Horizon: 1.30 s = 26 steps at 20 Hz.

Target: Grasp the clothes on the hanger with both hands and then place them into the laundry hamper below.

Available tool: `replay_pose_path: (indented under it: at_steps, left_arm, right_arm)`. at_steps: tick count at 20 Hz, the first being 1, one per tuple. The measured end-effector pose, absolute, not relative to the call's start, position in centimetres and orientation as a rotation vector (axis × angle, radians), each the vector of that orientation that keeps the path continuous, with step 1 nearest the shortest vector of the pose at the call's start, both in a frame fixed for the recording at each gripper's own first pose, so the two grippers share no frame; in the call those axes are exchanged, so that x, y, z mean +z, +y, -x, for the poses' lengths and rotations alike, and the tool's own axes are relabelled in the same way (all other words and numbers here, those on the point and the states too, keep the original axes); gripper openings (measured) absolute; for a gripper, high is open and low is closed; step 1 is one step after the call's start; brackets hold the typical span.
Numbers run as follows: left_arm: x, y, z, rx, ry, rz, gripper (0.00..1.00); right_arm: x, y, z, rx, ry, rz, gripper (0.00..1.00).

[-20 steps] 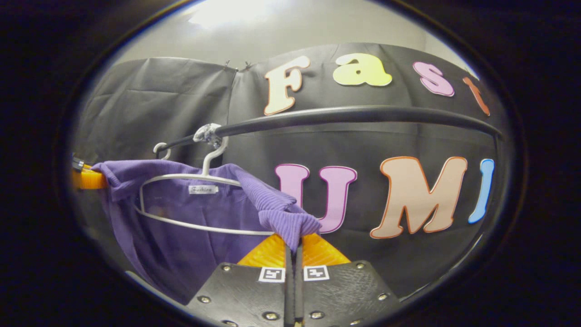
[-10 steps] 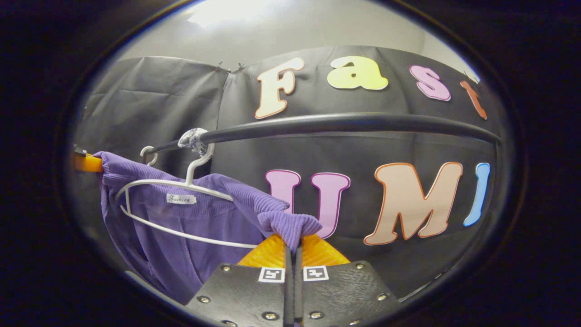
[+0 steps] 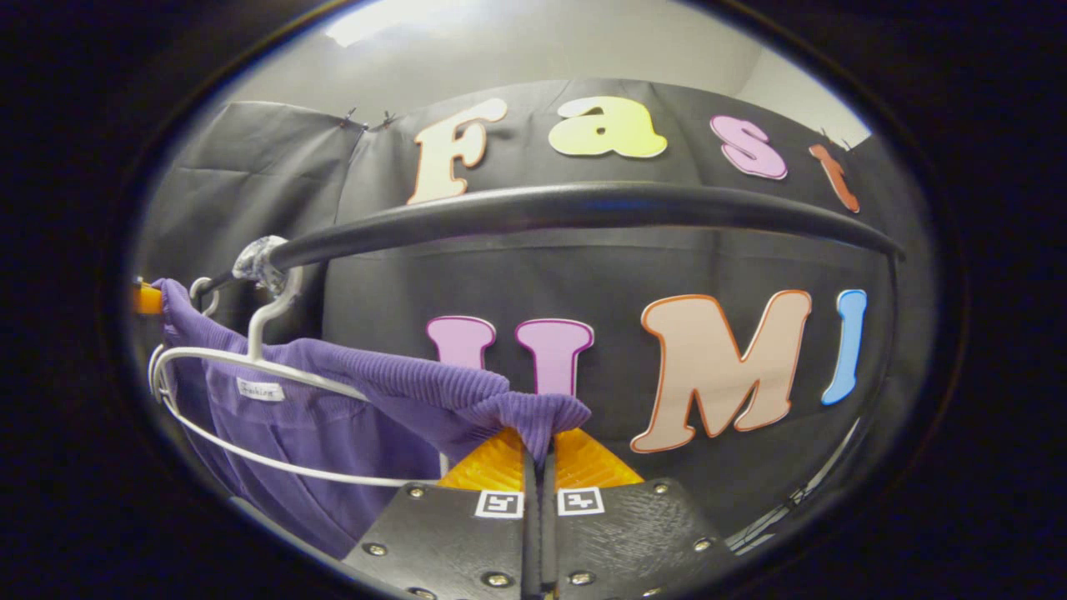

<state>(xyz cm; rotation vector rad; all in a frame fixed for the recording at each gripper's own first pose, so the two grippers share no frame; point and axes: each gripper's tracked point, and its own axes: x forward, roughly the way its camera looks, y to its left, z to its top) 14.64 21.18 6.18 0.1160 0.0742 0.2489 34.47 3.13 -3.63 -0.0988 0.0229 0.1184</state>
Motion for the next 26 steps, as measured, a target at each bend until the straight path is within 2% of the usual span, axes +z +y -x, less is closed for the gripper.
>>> replay_pose_path:
  at_steps: [6,11,15,16,17,20,26]
  left_arm:
    - [4.2,20.7,-17.1,0.187,0.083,-0.102,0.02]
    - [1.6,20.5,-18.4,0.148,0.116,-0.081,0.02]
    - [-0.9,20.3,-19.9,0.101,0.140,-0.085,0.01]
    - [-1.4,20.5,-20.2,0.100,0.143,-0.071,0.01]
    - [-2.0,20.4,-20.2,0.093,0.156,-0.051,0.01]
    - [-3.5,20.5,-20.1,0.052,0.161,-0.028,0.01]
    - [-8.1,21.7,-17.8,0.106,0.221,-0.003,0.01]
  right_arm:
    - [-3.5,0.9,-37.5,-0.021,-0.050,0.131,0.01]
    - [-5.3,0.1,-38.9,-0.076,-0.099,0.127,0.01]
    - [-9.5,-0.1,-40.0,-0.072,-0.011,0.088,0.01]
    - [-10.5,-0.1,-40.3,-0.069,0.008,0.077,0.05]
    - [-11.5,-0.2,-40.5,-0.067,0.034,0.072,0.01]
    - [-15.3,0.1,-40.3,-0.038,0.099,0.080,0.01]
    - [-22.6,1.6,-38.8,0.052,0.230,0.138,0.01]
